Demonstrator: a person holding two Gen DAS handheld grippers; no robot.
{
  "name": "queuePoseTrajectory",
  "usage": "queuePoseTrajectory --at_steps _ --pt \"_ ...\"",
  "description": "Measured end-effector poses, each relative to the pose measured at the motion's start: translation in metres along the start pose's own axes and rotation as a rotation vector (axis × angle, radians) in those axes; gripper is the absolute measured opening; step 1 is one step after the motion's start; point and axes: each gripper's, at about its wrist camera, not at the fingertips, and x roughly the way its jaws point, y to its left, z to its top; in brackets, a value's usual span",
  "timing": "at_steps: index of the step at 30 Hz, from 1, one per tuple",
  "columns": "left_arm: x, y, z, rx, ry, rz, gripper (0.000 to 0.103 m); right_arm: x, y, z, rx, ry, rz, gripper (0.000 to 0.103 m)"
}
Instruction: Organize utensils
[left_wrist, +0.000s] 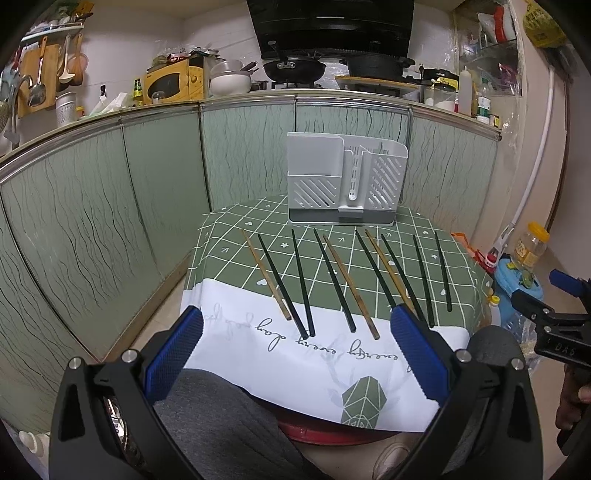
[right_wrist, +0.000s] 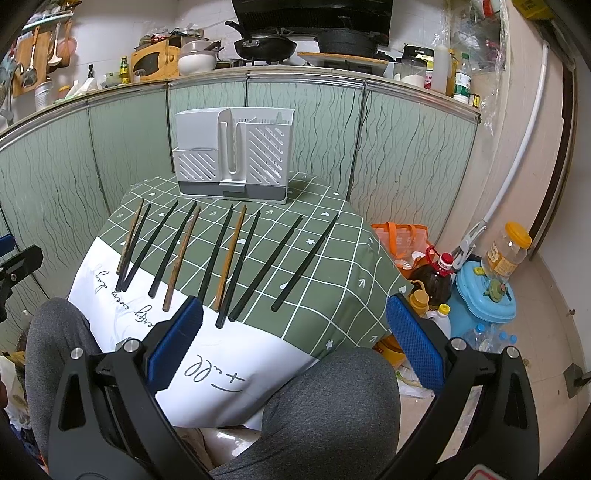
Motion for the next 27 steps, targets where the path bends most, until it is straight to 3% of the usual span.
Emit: queuePoseTrajectory --at_steps 12,27 --pt "0.015 0.011 -0.003 0.025 -0.007 0.036 0.099 0.015 -0.005 -0.001 0.004 0.006 -0.005 0.095" --pt "0.085 0.031 -0.007 -0.018 0.064 0.068 0.099 0.069 -0.019 -0.006 0.045 0.064 0.01 0.095"
